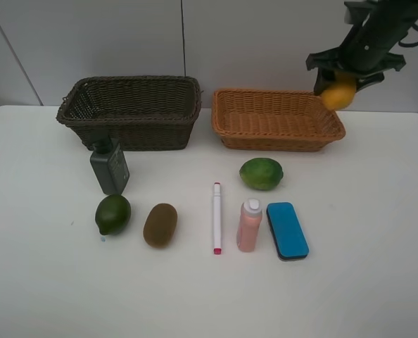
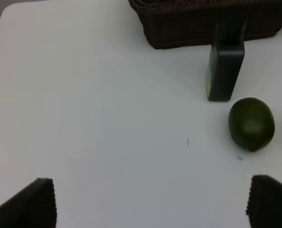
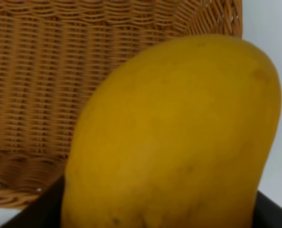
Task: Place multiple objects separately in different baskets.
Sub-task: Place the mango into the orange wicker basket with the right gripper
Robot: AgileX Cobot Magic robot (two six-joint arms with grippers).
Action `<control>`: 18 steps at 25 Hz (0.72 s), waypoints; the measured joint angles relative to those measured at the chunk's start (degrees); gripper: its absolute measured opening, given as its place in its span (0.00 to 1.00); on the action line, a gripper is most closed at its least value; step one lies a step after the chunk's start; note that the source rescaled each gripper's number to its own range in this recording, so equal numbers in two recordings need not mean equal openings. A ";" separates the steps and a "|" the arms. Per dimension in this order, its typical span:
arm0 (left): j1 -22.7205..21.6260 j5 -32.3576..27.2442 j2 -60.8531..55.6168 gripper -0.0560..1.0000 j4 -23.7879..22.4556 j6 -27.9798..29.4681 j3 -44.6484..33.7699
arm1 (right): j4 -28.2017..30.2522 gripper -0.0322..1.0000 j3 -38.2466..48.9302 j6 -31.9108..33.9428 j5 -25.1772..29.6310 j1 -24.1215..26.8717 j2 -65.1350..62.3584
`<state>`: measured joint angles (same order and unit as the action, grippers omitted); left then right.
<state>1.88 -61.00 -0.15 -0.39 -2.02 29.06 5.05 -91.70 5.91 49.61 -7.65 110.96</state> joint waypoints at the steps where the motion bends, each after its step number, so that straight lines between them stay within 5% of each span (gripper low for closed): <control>1: 0.00 0.00 0.00 1.00 0.00 0.00 0.00 | 0.00 0.62 0.00 0.00 -0.74 0.39 0.59; 18: 0.00 0.00 0.00 1.00 0.00 0.00 0.00 | -0.87 0.62 -0.64 -0.16 -9.33 0.70 10.07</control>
<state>1.88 -61.00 -0.15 -0.39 -2.02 29.06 4.18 -92.35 5.75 40.28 -6.95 121.03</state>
